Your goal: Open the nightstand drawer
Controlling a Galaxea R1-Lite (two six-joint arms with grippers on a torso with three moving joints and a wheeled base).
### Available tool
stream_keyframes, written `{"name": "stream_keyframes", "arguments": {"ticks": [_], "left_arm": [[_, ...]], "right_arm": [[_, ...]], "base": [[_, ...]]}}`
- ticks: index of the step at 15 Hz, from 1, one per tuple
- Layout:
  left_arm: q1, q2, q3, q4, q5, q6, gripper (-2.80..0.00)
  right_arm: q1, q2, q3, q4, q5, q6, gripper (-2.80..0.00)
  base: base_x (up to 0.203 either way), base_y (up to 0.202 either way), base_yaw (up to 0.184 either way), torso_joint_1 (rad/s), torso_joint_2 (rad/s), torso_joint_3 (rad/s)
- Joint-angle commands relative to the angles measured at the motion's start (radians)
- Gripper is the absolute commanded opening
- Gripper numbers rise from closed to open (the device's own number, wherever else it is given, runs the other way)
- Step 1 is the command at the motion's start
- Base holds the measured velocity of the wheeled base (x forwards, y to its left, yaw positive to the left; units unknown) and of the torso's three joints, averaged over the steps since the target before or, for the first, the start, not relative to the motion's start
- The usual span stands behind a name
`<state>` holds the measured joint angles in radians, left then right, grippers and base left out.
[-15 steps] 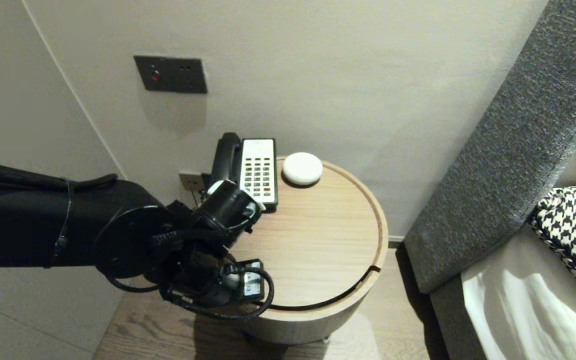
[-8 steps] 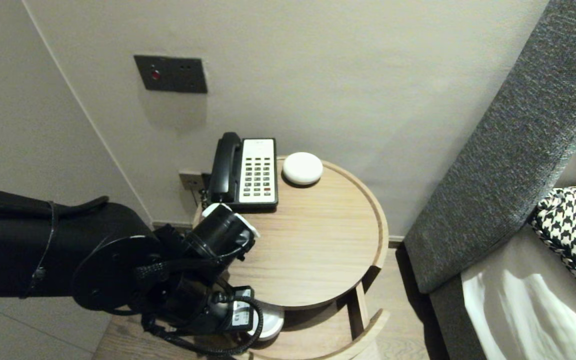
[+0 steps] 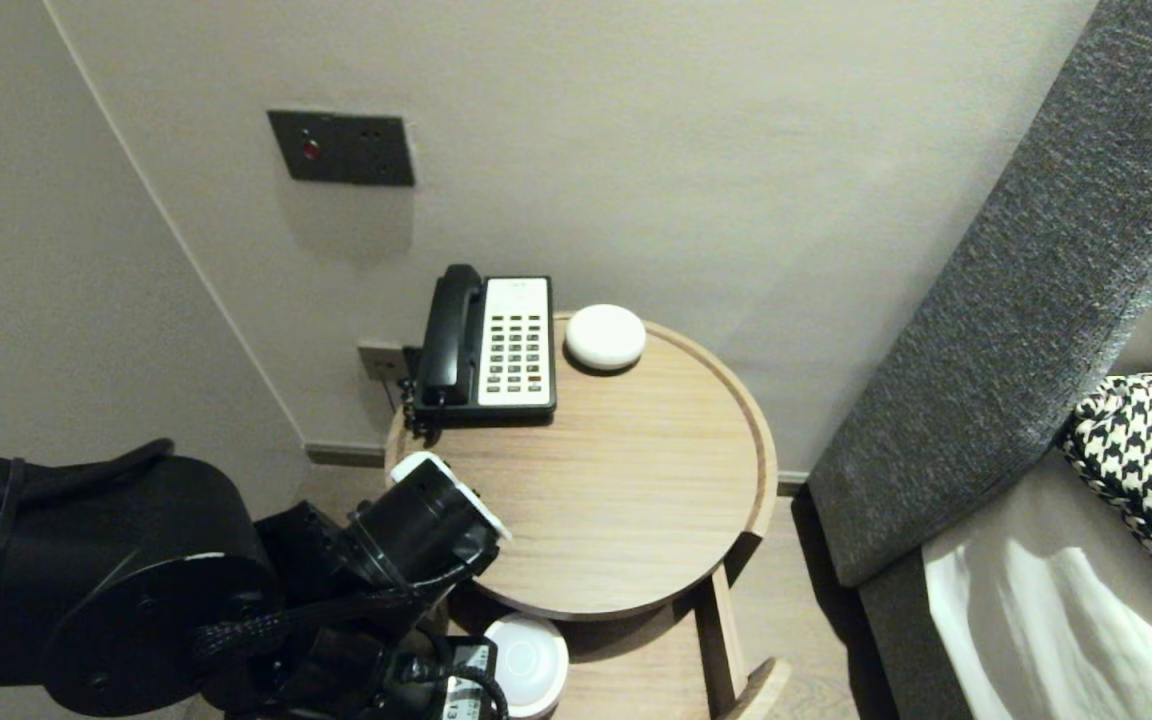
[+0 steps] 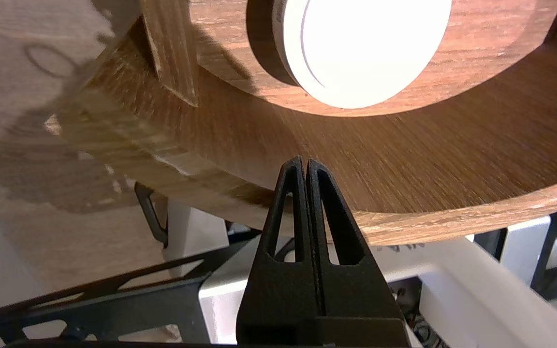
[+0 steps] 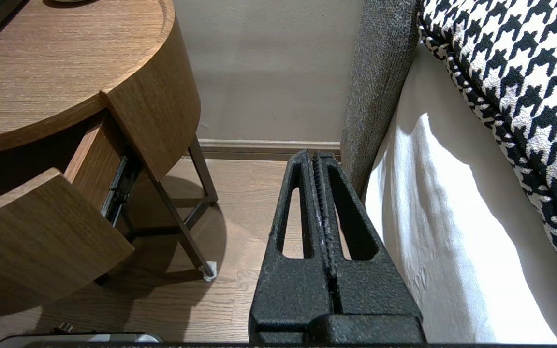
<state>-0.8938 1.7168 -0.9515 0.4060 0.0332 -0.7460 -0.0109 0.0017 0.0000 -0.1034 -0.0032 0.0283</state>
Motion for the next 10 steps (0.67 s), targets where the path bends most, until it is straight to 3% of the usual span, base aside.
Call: {"name": "stream_keyframes", "arguments": {"ticks": [1,10], "left_arm": [[-0.01,-0.002,0.014,0.002,-0.001,-0.005,-2.8],[-0.058,-0.017,0.068,0.004,-0.015,-0.025,-2.8]], "right_arm": [[0.0,0.001,0.04,-0.001,0.0,0.0,-2.8],[0.0,0.001,0.04,-0.001,0.0,0.001,-2.8]], "base": [[0.0,0.0,0.0,0.0,0.0,0.0],[0.0,0.0,0.0,0.0,0.0,0.0]]}}
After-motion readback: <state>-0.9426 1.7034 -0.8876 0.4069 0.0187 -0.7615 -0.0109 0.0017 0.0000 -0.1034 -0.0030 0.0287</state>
